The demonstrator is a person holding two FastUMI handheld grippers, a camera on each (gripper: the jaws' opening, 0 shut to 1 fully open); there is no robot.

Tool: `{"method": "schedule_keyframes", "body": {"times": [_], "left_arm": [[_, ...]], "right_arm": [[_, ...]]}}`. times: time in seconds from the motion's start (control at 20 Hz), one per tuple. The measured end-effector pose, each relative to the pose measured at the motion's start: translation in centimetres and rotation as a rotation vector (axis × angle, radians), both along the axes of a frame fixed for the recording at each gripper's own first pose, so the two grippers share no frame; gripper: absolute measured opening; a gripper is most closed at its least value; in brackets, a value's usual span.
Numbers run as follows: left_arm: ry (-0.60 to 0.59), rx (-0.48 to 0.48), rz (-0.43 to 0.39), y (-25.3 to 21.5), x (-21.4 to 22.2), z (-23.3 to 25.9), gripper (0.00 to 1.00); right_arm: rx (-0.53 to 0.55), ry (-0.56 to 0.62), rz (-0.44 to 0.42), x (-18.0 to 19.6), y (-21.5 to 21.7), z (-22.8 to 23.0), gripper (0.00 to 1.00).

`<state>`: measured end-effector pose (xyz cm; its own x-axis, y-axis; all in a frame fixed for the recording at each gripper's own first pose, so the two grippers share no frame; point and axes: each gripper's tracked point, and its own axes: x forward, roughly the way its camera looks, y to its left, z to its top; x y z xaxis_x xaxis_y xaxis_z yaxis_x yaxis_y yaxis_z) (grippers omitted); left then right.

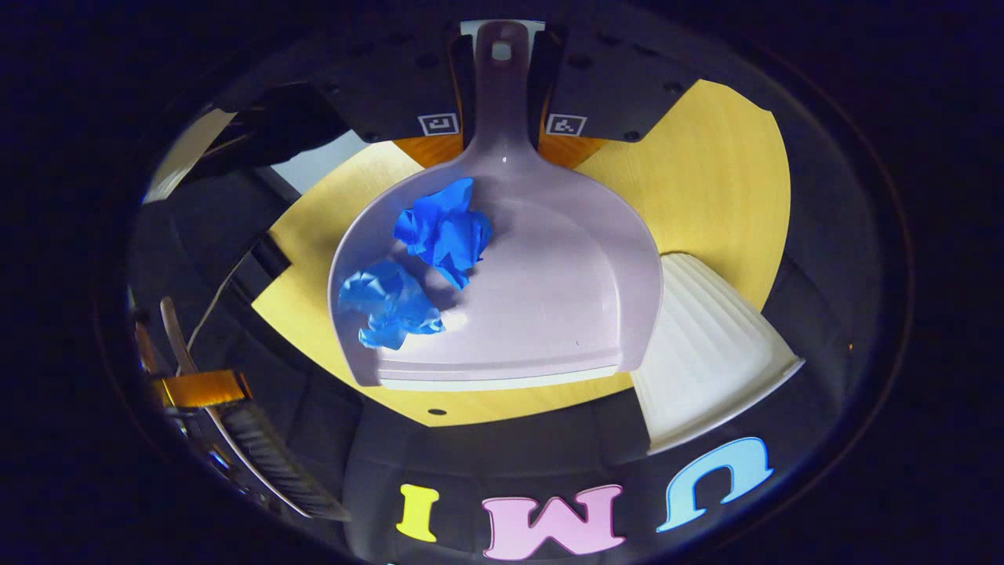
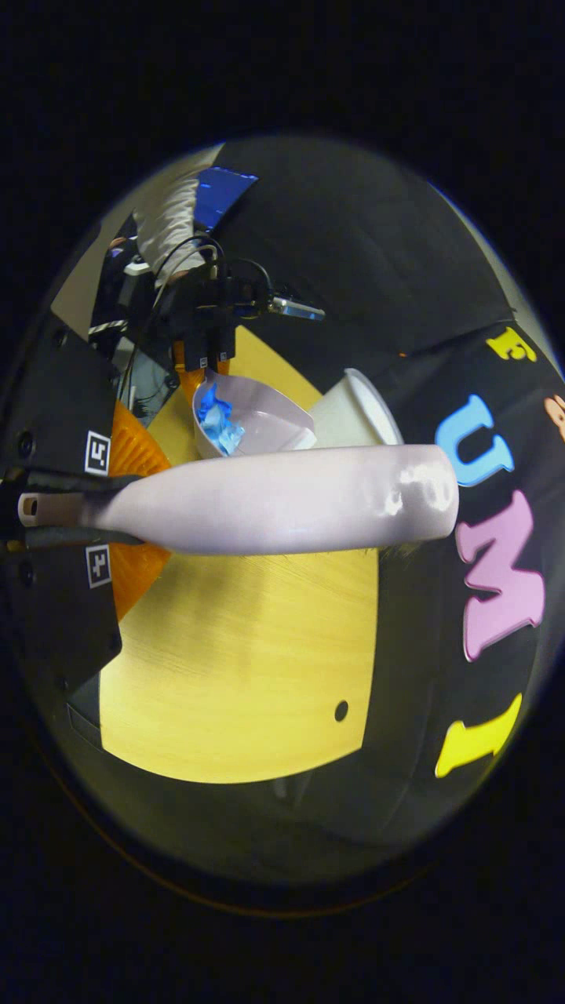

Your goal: Pick up the small broom and dustpan from the desktop, sweep the trash into the dustpan with the broom, and then empty the trash into the garbage bin.

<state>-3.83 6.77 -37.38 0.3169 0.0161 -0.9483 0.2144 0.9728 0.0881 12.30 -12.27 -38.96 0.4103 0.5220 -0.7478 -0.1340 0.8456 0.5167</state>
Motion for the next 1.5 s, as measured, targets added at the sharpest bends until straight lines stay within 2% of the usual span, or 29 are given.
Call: {"method": "schedule_keyframes", "body": {"times": [0.2,0.3,0.4,0.5,0.55,0.7,0.8,0.9,1.1,1.25,1.35,1.5], "left_arm": [[-0.109,-0.009,0.080,-0.5,2.5,6.6,0.25],[-0.164,0.055,0.106,0.0,3.3,9.4,0.24],[-0.217,0.126,0.118,0.1,3.0,9.9,0.24],[-0.243,0.177,0.151,0.0,3.2,9.5,0.24],[-0.240,0.188,0.160,-0.2,3.1,9.5,0.24],[-0.199,0.227,0.175,0.2,2.9,9.4,0.24],[-0.160,0.247,0.183,-0.1,2.6,10.0,0.24],[-0.120,0.251,0.197,-0.7,2.3,10.4,0.24],[-0.007,0.309,0.158,-0.3,2.4,11.1,0.24],[0.070,0.376,0.126,0.0,2.4,12.5,0.24],[0.106,0.480,0.059,0.1,2.8,13.2,0.24],[0.173,0.619,-0.075,0.3,3.4,14.1,0.24]], "right_arm": [[-0.021,-0.123,-0.192,1.5,-7.5,3.6,0.17],[0.015,-0.159,-0.259,1.8,-10.0,6.1,0.17],[0.030,-0.221,-0.270,2.7,-11.5,9.9,0.17],[-0.031,-0.282,-0.252,3.5,-13.0,13.1,0.17],[-0.042,-0.313,-0.252,4.5,-13.3,14.5,0.17],[0.019,-0.418,-0.316,6.8,-13.3,20.7,0.17],[-0.021,-0.478,-0.375,7.7,-14.3,23.3,0.17],[-0.094,-0.486,-0.411,7.0,-15.6,24.2,0.17],[-0.255,-0.492,-0.429,6.6,-18.9,26.4,0.16],[-0.261,-0.501,-0.428,7.0,-17.6,28.4,0.16],[-0.302,-0.515,-0.395,6.7,-16.9,28.9,0.17],[-0.268,-0.529,-0.396,6.0,-16.1,31.2,0.17]]}}
